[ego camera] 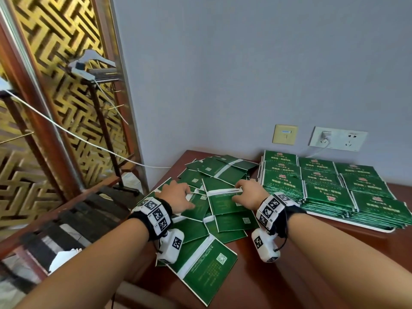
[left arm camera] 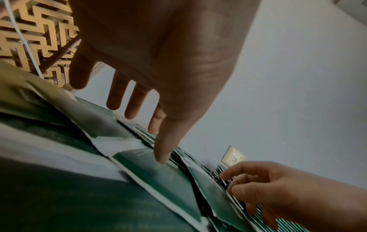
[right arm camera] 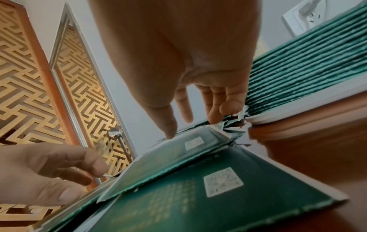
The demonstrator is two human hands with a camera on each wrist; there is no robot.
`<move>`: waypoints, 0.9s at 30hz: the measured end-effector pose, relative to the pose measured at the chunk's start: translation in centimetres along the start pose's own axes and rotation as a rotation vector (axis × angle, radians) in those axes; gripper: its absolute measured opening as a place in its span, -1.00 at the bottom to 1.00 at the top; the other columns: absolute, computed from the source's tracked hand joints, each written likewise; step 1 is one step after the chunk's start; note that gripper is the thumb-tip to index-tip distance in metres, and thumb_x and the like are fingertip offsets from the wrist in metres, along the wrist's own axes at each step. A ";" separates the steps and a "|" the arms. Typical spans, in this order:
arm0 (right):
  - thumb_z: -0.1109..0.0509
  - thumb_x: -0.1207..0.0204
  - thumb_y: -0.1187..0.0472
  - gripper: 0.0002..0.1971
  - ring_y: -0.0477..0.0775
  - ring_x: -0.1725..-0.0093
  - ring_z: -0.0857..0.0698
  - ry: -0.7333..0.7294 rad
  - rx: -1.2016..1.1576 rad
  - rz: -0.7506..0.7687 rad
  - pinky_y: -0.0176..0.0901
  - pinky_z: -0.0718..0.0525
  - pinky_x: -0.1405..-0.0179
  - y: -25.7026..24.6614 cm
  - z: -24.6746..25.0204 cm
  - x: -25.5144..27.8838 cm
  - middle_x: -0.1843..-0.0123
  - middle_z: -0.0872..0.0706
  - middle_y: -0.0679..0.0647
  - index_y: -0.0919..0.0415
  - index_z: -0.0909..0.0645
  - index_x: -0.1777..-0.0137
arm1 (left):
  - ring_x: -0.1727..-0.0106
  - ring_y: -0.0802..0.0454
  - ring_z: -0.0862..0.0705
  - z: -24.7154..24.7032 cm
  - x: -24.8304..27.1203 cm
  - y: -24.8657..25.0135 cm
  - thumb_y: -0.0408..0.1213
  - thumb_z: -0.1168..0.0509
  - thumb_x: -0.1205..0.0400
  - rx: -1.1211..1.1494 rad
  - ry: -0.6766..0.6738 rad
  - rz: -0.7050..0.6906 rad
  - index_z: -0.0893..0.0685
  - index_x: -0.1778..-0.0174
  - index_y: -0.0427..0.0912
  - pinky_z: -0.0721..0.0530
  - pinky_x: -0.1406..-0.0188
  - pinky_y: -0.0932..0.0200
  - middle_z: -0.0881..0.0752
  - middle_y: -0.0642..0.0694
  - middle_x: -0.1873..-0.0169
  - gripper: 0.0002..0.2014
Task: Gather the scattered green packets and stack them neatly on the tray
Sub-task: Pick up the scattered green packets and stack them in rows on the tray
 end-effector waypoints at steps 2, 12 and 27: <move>-0.45 -0.46 -0.07 -0.54 0.12 -0.06 -0.58 -0.001 0.006 -0.010 -0.11 -0.56 -0.14 0.0 -0.3 -0.5 -0.21 -0.56 0.19 0.07 -0.54 -0.32 | -0.36 -0.21 -0.45 -0.1 -0.2 -0.3 0.13 -0.52 -0.41 -0.021 -0.026 0.015 -0.53 -0.26 0.11 -0.48 -0.35 -0.22 -0.48 -0.11 -0.24 -0.45; -0.36 -0.47 -0.30 -0.30 0.24 -0.25 -0.59 -0.011 0.102 -0.035 0.04 -0.60 -0.28 -0.6 -1.4 -1.7 -0.33 -0.54 0.24 0.07 -0.37 -0.50 | -0.23 -0.15 -0.56 -0.3 -1.2 -1.7 0.29 -0.52 -0.33 -0.012 -0.106 0.054 -0.48 -0.30 -0.03 -0.62 -0.23 -0.07 -0.60 -0.14 -0.22 -0.27; -0.54 -0.31 -0.19 -0.18 0.15 -0.13 -0.68 -0.021 -0.029 -0.082 0.02 -0.70 -0.15 -0.9 -1.1 -1.7 -0.32 -0.61 0.16 0.05 -0.32 -0.52 | -0.27 -0.22 -0.56 0.8 -0.4 -1.8 0.29 -0.59 -0.18 0.021 -0.069 0.099 -0.49 -0.28 0.05 -0.61 -0.29 -0.19 -0.40 -0.19 -0.34 -0.18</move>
Point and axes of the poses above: each hand's wrist, its own x-axis away from the middle knuckle, its own z-axis out of the back of the hand, y = z × x, the point moved 2 cm from there along -x, towards the middle knuckle
